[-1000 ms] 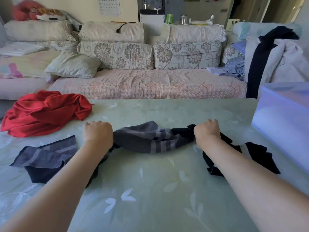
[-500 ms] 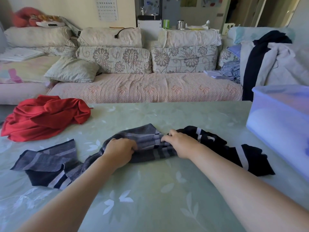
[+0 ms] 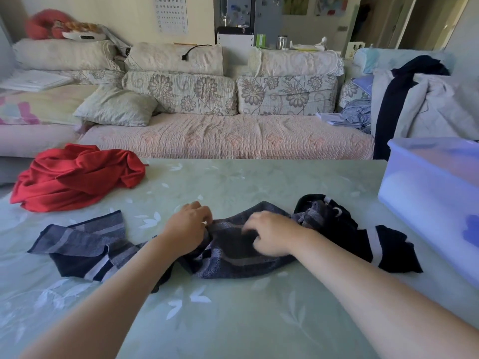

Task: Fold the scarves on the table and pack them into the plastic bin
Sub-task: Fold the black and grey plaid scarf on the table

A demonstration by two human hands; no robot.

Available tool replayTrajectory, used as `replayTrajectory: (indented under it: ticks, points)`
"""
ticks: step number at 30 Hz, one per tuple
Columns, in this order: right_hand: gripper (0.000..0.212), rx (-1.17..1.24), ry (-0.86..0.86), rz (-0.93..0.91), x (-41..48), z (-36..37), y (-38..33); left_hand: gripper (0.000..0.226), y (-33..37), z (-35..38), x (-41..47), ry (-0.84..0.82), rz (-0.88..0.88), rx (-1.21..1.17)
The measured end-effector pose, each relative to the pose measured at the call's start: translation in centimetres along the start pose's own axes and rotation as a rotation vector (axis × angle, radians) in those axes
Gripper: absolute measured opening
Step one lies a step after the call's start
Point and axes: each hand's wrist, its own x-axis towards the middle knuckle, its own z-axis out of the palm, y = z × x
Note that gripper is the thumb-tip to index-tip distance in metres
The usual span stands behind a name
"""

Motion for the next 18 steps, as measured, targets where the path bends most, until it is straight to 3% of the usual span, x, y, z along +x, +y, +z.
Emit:
replayTrajectory:
  ticks: [2,6,11,14,18]
  points:
    - [0.052,-0.004,-0.107,-0.053,0.0,1.2,-1.6,0.018,-1.2,-0.1,-1.0,-0.106,-0.075,0.085]
    - [0.021,0.112,-0.102,-0.05,0.1,1.3,-2.4,0.044,-2.4,-1.2,-2.6,-0.289,-0.16,0.019]
    - [0.018,0.158,-0.08,0.003,-0.4,1.0,-2.1,0.083,-3.1,-3.4,-5.3,-0.287,-0.024,0.119]
    - [0.042,0.153,-0.086,-0.032,-0.5,2.1,-3.3,0.084,-3.4,-4.4,-6.4,-0.213,0.049,0.185]
    - [0.016,0.122,-0.033,-0.11,0.5,3.4,-5.3,0.07,-4.7,-4.7,-8.1,-0.302,-0.089,0.197]
